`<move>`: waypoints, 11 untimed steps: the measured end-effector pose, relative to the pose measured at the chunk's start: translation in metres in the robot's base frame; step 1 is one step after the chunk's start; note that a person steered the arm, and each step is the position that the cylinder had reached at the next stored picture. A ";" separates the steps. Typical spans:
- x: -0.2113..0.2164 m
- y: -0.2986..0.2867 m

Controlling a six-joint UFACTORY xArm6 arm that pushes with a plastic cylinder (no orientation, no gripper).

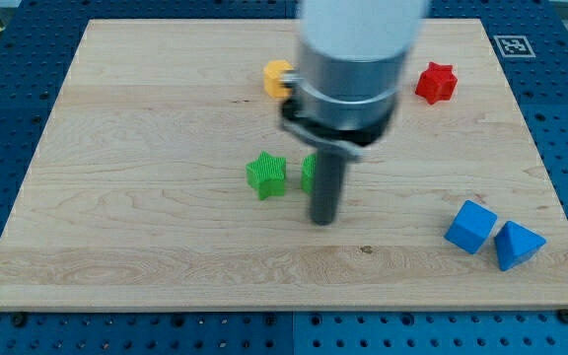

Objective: Push the green star into the green circle

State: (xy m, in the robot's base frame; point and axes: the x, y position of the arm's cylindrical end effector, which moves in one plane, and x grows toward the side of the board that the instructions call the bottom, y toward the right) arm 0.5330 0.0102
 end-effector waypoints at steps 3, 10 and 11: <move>-0.028 -0.091; -0.076 0.016; -0.076 0.034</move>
